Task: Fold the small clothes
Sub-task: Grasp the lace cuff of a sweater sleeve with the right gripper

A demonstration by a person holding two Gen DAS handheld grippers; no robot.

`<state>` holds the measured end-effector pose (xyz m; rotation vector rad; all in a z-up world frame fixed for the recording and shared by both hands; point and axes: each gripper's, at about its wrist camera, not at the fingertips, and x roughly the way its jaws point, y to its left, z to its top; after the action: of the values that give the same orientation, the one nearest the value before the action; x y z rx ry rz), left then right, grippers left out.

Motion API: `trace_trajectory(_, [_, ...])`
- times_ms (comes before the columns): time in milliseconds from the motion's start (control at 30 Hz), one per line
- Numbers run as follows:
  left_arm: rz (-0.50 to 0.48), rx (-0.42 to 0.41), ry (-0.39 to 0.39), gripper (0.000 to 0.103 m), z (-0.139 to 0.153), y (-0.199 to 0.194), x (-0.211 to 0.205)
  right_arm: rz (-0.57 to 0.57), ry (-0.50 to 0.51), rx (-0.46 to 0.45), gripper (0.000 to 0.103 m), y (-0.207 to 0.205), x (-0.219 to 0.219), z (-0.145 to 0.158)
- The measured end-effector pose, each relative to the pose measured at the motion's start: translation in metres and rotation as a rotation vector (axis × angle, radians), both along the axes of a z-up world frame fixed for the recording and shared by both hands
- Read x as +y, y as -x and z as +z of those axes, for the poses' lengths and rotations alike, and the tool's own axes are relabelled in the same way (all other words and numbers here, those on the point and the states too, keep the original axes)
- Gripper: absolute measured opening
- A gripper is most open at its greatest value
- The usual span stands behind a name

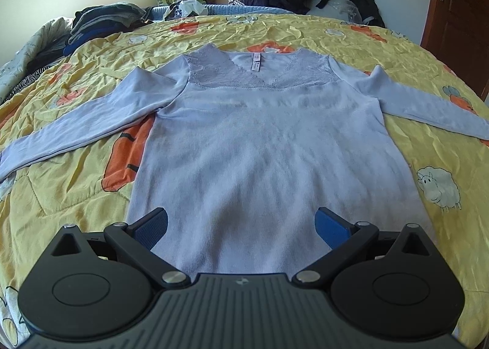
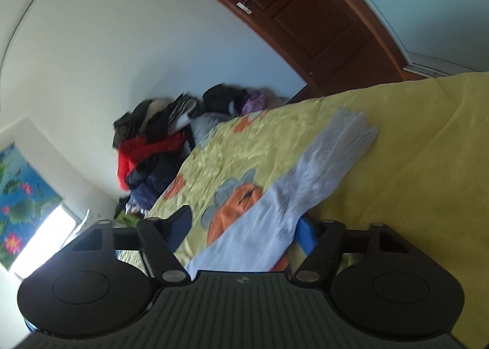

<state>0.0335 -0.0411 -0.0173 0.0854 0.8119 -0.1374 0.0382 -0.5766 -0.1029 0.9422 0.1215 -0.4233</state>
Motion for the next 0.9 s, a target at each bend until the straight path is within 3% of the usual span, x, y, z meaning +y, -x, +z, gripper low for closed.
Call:
trace_trajectory(100, [-0.015, -0.003, 0.015, 0.103, 0.001, 0.0, -0.001, -0.058, -0.09, 0.005, 0.023, -0.009, -0.018, -0.013])
trace_trajectory(133, [-0.018, -0.003, 0.019, 0.103, 0.001, 0.0, -0.002, -0.073, -0.134, 0.01, 0.006, -0.01, -0.025, -0.018])
trace_trajectory(167, [-0.021, -0.002, 0.021, 0.103, 0.001, 0.0, -0.002, -0.081, -0.159, 0.007, 0.001, -0.012, -0.029, -0.021])
trace_trajectory(500, [-0.006, 0.009, 0.033, 0.103, -0.003, -0.007, 0.005, -0.064, -0.117, 0.015, 0.006, -0.031, -0.015, -0.012])
trace_trajectory(733, [0.034, 0.003, 0.039, 0.103, -0.002, -0.016, 0.016, 0.085, -0.092, -0.07, 0.006, -0.045, 0.019, 0.014])
trace_trajectory(900, [0.065, -0.02, -0.006, 0.103, -0.002, -0.022, 0.019, 0.201, -0.088, -0.089, 0.006, -0.064, 0.053, 0.026])
